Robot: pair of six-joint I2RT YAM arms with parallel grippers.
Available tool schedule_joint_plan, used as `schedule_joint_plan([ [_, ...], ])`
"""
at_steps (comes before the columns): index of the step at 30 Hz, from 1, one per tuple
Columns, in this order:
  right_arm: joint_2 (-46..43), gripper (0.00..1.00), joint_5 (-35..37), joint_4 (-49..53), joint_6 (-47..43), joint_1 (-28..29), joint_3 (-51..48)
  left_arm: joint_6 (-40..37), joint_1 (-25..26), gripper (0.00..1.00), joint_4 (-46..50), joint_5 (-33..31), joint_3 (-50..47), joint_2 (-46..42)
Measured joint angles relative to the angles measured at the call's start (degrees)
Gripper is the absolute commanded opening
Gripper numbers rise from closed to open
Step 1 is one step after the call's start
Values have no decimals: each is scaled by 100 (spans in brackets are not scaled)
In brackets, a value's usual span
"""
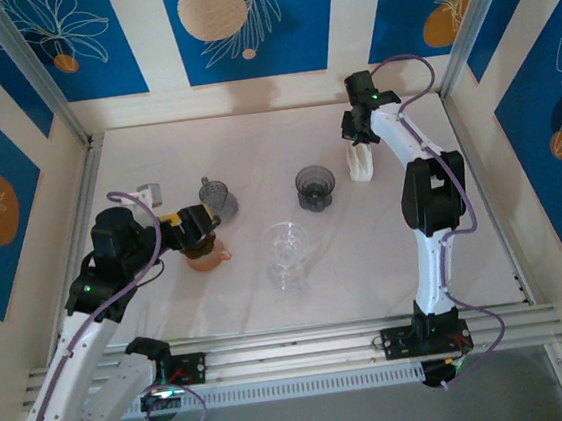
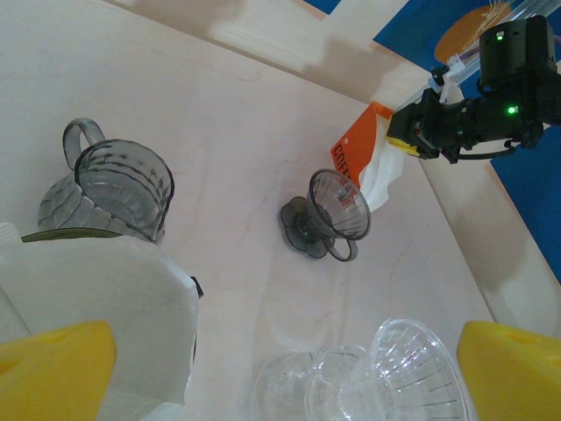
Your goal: Place the coffee filter in the dripper
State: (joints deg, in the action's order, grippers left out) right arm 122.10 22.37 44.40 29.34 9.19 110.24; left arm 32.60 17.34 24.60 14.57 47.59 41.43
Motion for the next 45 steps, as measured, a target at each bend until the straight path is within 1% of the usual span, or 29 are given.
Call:
schedule_joint_plan([
  [2, 2, 22, -13, 0, 4, 0, 0, 2, 0, 100, 0, 0, 0, 0],
  [5, 2, 28, -15, -7, 22, 0, 0, 2, 0, 100, 0, 0, 0, 0],
  [8, 2, 29, -31, -7, 26, 0, 0, 2, 0, 100, 0, 0, 0, 0],
  [13, 4, 19, -37, -2, 55, 0, 0, 2, 0, 100, -2, 0, -15, 0],
  [19, 7, 8, -37, -2, 76, 0, 0, 2, 0, 100, 0, 0, -22, 0],
  [22, 7, 0, -37, -2, 79, 0, 2, 2, 0, 100, 0, 0, -22, 0],
  [30, 2, 0, -35, -76, 52, 0, -15, 2, 0, 100, 0, 0, -22, 0],
  [34, -111, 0, -35, -280, 4, 0, -232, 2, 0, 100, 0, 0, -22, 0],
  [45, -1198, 0, -35, -625, -96, 7, -894, 2, 0, 100, 2, 0, -22, 0],
])
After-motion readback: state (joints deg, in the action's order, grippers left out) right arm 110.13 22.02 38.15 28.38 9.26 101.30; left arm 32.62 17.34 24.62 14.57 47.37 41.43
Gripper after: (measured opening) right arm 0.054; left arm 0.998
